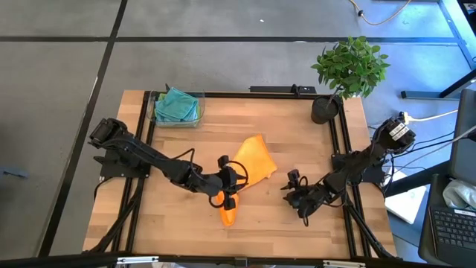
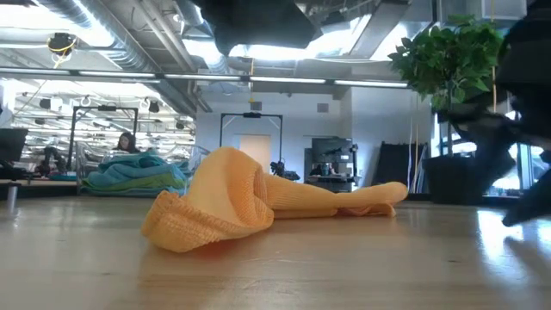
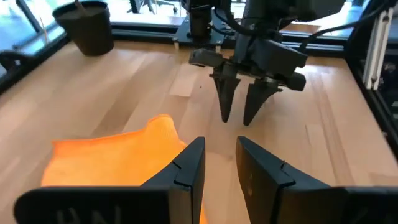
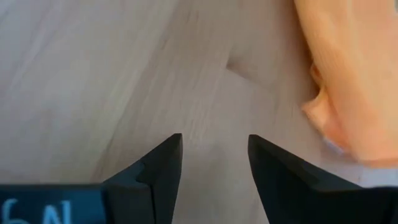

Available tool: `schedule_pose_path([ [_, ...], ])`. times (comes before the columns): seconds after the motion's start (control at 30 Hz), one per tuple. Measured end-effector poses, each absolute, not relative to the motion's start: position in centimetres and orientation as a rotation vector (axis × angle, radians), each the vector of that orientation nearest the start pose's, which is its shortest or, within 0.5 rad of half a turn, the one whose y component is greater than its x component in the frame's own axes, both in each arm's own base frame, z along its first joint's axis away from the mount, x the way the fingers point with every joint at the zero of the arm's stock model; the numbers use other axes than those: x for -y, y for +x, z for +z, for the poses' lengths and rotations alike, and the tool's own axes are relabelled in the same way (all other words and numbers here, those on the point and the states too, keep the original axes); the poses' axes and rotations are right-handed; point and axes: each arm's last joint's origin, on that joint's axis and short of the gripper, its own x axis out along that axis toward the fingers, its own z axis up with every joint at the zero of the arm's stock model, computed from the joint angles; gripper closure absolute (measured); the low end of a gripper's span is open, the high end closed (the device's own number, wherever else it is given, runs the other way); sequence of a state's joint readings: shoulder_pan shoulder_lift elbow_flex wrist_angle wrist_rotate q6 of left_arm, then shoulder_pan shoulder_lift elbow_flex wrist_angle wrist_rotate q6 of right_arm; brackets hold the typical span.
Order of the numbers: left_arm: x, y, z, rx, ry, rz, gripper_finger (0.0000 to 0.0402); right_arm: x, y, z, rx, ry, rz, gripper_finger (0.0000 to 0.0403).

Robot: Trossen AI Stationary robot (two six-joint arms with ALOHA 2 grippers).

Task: Fold microfiber towels
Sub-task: Fold the orange microfiber cloth

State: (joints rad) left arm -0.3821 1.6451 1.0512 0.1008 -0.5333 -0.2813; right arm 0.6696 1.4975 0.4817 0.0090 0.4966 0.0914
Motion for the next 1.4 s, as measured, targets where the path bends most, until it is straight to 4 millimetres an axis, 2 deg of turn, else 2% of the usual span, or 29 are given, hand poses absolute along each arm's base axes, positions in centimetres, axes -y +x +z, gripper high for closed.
schedule_pose_path([
  [0.2,12.8,33.3,23.6,-0.394,-0.058,0.264,0.0319,-13.0,18.4,10.4,-0.802,-0.432,0.113,0.0217],
  [0.37,12.7,33.2,23.8,-0.348,-0.032,0.38,0.0319,-12.4,19.6,11.0,-0.693,-0.398,0.101,0.0217],
  [0.5,12.7,33.2,23.8,-0.338,-0.057,0.397,0.0319,-10.8,20.4,10.8,-0.724,-0.32,0.05,0.0217],
  [0.67,12.9,33.1,23.8,-0.336,-0.067,0.395,0.0319,-9.9,21.0,10.0,-0.787,-0.213,0.097,0.0217],
  [1.03,12.9,33.1,23.8,-0.336,-0.066,0.393,0.0319,-9.2,22.5,9.0,-0.718,-0.221,0.058,0.0217],
  [1.4,12.9,33.1,23.8,-0.336,-0.068,0.393,0.0319,-7.3,23.2,9.0,-0.726,-0.239,-0.059,0.0217],
])
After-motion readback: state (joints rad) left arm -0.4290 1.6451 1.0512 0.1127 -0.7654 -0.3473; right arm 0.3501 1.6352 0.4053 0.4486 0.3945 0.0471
